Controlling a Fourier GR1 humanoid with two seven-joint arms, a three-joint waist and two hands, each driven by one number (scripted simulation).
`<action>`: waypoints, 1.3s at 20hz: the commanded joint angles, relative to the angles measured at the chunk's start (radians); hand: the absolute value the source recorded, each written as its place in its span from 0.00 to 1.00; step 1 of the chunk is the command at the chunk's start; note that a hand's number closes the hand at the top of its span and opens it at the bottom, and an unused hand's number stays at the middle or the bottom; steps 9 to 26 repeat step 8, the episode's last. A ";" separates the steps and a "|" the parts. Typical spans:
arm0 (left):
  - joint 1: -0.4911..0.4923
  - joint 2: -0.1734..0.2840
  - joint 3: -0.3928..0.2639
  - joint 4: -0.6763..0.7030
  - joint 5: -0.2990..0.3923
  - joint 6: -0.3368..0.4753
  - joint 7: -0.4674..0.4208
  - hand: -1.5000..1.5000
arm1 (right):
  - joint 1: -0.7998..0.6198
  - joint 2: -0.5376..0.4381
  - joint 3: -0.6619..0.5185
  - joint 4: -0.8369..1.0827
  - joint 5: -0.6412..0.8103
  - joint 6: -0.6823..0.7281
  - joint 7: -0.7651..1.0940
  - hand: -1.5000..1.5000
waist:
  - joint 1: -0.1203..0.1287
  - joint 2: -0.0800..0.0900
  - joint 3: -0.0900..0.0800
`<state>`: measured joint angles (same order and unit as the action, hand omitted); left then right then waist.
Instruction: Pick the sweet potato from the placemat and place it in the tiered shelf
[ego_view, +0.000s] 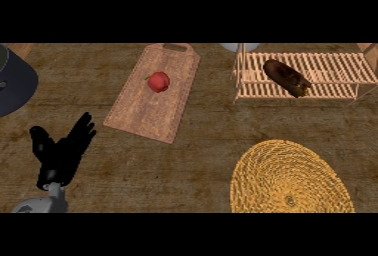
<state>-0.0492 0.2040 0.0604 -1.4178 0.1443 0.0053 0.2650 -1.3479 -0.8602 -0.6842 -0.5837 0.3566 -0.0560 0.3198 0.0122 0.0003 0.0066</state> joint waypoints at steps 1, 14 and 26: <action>-0.005 -0.019 -0.014 0.056 -0.022 0.023 0.038 0.50 | 0.020 -0.121 -0.068 0.040 -0.066 0.073 0.012 0.00 | -0.011 0.004 -0.006; -0.014 -0.030 -0.006 0.047 -0.010 0.024 0.051 0.50 | 0.126 -0.293 -0.139 0.154 -0.149 0.281 -0.083 0.00 | -0.008 0.006 -0.005; -0.014 -0.030 -0.006 0.047 -0.010 0.024 0.051 0.50 | 0.126 -0.293 -0.139 0.154 -0.149 0.281 -0.083 0.00 | -0.008 0.006 -0.005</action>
